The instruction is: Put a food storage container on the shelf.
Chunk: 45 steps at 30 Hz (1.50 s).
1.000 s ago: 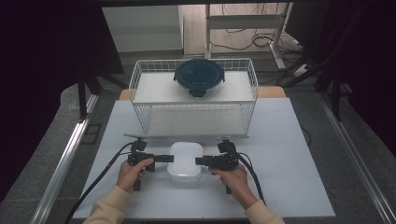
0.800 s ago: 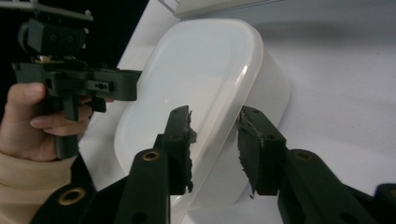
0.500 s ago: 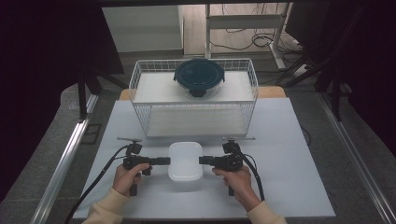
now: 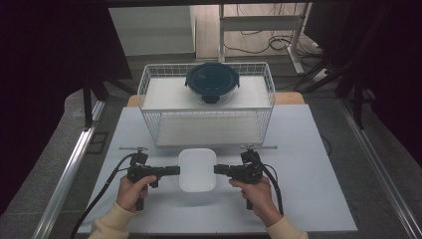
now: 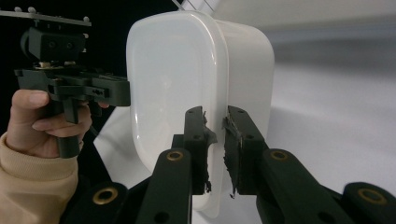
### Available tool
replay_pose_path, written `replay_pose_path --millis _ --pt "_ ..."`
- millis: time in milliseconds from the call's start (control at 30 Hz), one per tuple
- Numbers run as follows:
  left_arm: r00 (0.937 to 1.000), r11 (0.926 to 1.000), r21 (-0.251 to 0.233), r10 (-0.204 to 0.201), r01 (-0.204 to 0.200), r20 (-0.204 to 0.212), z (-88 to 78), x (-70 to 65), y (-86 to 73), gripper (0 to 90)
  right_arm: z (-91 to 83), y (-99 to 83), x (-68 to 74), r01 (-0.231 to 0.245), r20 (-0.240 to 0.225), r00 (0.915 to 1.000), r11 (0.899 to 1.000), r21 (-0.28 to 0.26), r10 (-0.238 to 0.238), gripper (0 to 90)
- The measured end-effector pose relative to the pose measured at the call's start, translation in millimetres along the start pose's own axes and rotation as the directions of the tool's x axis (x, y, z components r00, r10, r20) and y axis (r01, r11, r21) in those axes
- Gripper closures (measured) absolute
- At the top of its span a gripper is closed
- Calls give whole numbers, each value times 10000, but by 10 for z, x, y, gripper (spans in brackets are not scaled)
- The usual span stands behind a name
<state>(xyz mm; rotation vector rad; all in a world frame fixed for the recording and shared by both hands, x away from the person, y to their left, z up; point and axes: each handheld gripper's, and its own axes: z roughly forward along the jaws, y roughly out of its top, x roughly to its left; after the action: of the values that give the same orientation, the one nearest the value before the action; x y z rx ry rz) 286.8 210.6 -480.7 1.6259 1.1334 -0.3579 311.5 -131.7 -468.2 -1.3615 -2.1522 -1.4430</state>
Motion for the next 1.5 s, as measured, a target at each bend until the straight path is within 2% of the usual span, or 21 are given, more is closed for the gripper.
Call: replay_pose_path --millis 67,233,400,600,800,1033,1133,1433,1500 --pt "9992 9991 -173 390 -392 -113 -47 -115 33 813 -56 28 65 206 -35 9998 9997 -154 -207 784" --pt "9956 9945 -485 925 -932 -161 -140 -300 102 813 -196 116 223 792 -79 9968 9954 -540 -797 784" --pt "9945 9924 -644 1037 -1044 -137 -190 -387 156 813 -279 197 333 1066 -69 9942 9921 -656 -1073 785" --pt "9919 9891 -739 1261 -1271 -175 -189 -472 262 813 -363 305 387 1283 23 9917 9891 -720 -1284 785" --pt "9883 9846 -862 1502 -1520 -271 -200 -554 363 810 -445 402 440 1673 70 9859 9817 -905 -1674 786" --pt "9826 9765 -1093 1835 -1857 -298 -260 -726 490 808 -589 530 568 2094 94 9777 9713 -1131 -2097 788" --pt "9785 9712 -1194 2041 -2062 -292 -296 -822 567 807 -670 594 634 2277 101 9735 9654 -1274 -2283 788" --pt "9563 9464 -1386 2867 -2919 -568 -486 -1210 942 806 -933 894 915 2790 95 9593 9422 -1855 -2822 792" --pt "9555 9444 -1454 2900 -2948 -538 -508 -1255 1047 806 -978 991 959 2866 99 9569 9382 -1938 -2903 792"
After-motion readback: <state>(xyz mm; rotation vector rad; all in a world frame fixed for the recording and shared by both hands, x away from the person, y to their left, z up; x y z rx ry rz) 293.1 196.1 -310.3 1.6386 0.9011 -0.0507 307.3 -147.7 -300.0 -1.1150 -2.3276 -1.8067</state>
